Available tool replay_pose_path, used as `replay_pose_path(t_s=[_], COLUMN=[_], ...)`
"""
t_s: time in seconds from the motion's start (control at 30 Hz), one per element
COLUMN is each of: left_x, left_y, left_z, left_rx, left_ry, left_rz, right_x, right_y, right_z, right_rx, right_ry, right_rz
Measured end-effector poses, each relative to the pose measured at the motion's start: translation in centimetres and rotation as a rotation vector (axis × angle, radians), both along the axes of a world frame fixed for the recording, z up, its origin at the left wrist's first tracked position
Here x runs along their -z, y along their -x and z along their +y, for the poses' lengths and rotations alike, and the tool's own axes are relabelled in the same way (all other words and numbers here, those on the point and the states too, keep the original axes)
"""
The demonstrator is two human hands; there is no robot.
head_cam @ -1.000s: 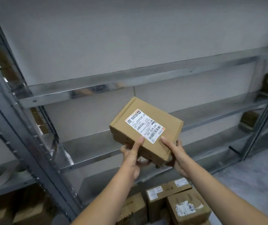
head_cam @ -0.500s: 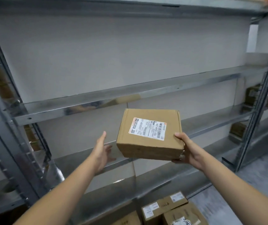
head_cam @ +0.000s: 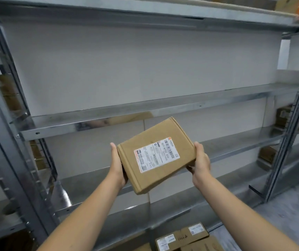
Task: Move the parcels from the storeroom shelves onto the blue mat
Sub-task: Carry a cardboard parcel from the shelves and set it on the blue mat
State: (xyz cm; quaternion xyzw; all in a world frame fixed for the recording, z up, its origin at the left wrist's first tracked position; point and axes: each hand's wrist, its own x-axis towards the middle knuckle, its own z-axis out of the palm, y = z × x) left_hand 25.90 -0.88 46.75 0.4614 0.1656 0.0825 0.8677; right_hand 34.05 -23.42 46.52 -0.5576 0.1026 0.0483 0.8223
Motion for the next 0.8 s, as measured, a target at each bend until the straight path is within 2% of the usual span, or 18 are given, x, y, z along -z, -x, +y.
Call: replay_pose_path(t_s=[0.07,0.13,0.2,0.33,0.47,0.53,0.7,0.8], left_x=[1.0,2.4,3.9,6.9,9.1,9.2,9.6,10.3], left_y=[0.2,0.5,1.0,2.6,4.8,6.2,10.4,15.3], left_z=[-0.9,-1.5,-2.5,-3.9,-1.9,-0.9,2.6,5.5], left_rx=[-0.023,-0.078,-0.106,-0.217,-0.225,-0.198,-0.222,-0.310], left_ry=[0.072,0.066,0.017,-0.074,-0.431,-0.530,-0.608,-0.593], left_rz=[0.059,0.130,0.176,0.188,0.259,0.234,0.305,0.358], right_x=[0.6,1.3,2.6,6.6,9.6,10.0,8.6,8.2], right_y=[0.6,0.8,1.1,3.9,6.6,7.7,10.4,12.9], right_z=[0.7,1.1,1.6,3.1,3.5,4.0,7.4,11.2], right_rx=[0.180,0.243,0.149,-0.158,-0.286,-0.342,-0.457,-0.574], right_ry=[-0.013,-0.065,-0.101,0.211,0.241,0.241,0.335,0.413], right_rz=[0.015,0.025,0.067,0.045,0.043,0.030,-0.051,-0.122])
